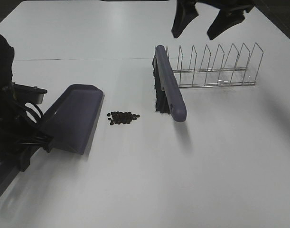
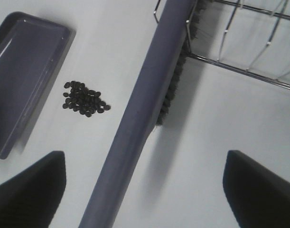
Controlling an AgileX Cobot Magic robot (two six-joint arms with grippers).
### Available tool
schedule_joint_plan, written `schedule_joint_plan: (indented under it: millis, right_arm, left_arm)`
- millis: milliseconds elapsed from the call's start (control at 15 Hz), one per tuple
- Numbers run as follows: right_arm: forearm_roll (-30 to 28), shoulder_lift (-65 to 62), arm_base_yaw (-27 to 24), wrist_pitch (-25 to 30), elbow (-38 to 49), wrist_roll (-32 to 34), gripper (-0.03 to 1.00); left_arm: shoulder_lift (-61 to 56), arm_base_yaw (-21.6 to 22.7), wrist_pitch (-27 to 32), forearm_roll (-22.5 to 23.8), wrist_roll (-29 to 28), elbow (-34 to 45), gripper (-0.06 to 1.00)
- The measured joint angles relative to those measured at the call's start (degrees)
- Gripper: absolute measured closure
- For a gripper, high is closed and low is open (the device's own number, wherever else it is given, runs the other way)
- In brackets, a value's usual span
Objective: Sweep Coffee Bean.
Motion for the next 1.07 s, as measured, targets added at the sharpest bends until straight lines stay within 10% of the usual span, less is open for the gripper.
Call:
schedule_joint_plan:
  millis: [1067]
  right_arm:
    - [-0.46,16.96,3.15,-9.34,-5.10,6.99,0.24]
  left_arm:
    - [0.00,0.00,0.97,0.00,0.00,0.00,0.62]
